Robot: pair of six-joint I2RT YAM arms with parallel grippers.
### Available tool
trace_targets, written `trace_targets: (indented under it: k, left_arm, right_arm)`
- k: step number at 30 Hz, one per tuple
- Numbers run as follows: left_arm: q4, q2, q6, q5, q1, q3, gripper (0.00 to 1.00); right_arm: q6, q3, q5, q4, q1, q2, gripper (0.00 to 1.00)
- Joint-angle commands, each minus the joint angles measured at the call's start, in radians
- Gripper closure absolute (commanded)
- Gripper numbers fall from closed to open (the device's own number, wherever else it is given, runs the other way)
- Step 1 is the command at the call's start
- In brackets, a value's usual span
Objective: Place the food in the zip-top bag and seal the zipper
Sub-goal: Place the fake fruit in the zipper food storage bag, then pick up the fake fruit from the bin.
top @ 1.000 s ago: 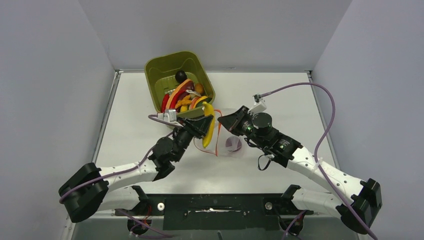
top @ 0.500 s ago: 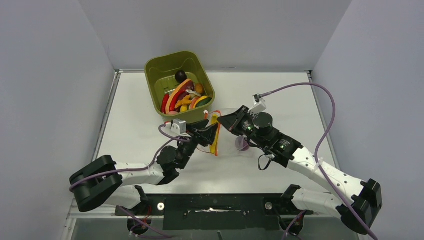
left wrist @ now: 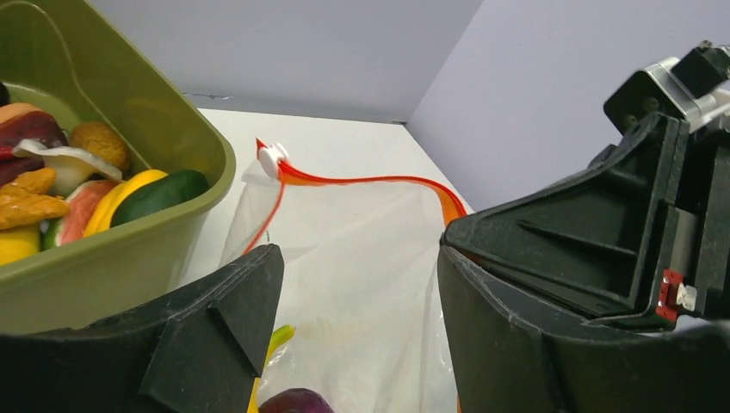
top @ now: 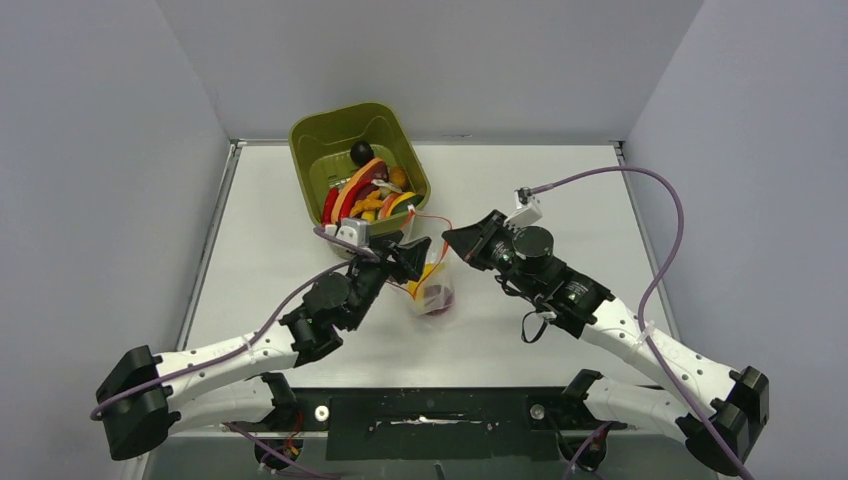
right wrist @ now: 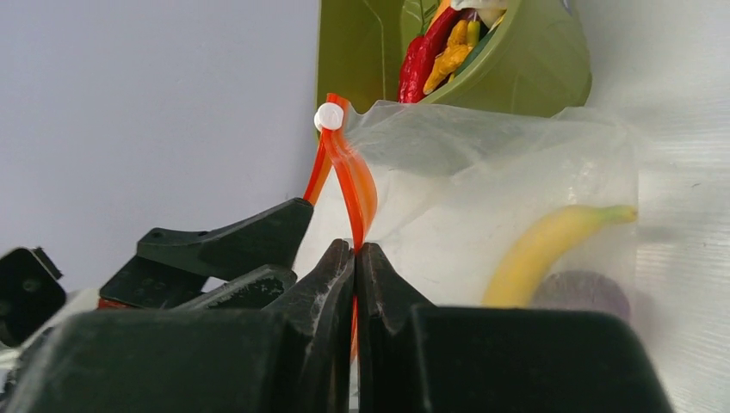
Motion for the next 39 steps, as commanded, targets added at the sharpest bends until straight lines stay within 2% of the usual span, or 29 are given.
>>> trace_targets:
  k: [1, 7, 11, 13, 18, 24, 28, 39]
  left_arm:
    - [-0.377, -0.054, -0.012, -0.048, -0.003, 0.157, 0.35]
    - [-0.599, -0.064, 0.002, -0.032, 0.004, 0.279, 0.32]
    - [-0.736, -0.041, 0.040, -0.039, 0.053, 0.376, 0.28]
    - [-0.771, -0.026, 0.076, -0.013, 0.100, 0.405, 0.25]
    - [-0.898, 0.061, 0.110, 0.134, 0.309, 0.523, 0.23]
    - [-0.942, 0.216, 0.178, 0.173, 0.474, 0.638, 0.19]
    - [-0.968, 0.345, 0.179, 0.247, 0.565, 0.738, 0.18]
    - [-0.994, 0.770, 0.207, 0.329, 0.718, 1.106, 0.18]
  right_arm:
    - [-0.040, 0.016, 0.064, 0.017, -0.011, -0.050, 1.00]
    - [-0.088, 0.015, 0.107, -0.058, -0.013, -0.081, 1.00]
    - [-0.130, 0.030, 0.155, -0.119, -0.014, -0.118, 1.00]
    - [-0.147, 0.037, 0.176, -0.146, -0.014, -0.134, 1.00]
    - [-0.188, 0.030, 0.212, -0.179, -0.013, -0.179, 1.00]
    - [-0.230, 0.032, 0.227, -0.195, -0.014, -0.195, 1.00]
    - [-0.265, 0.045, 0.220, -0.190, -0.015, -0.190, 1.00]
    - [-0.307, 0.040, 0.230, -0.190, -0.018, -0.224, 1.00]
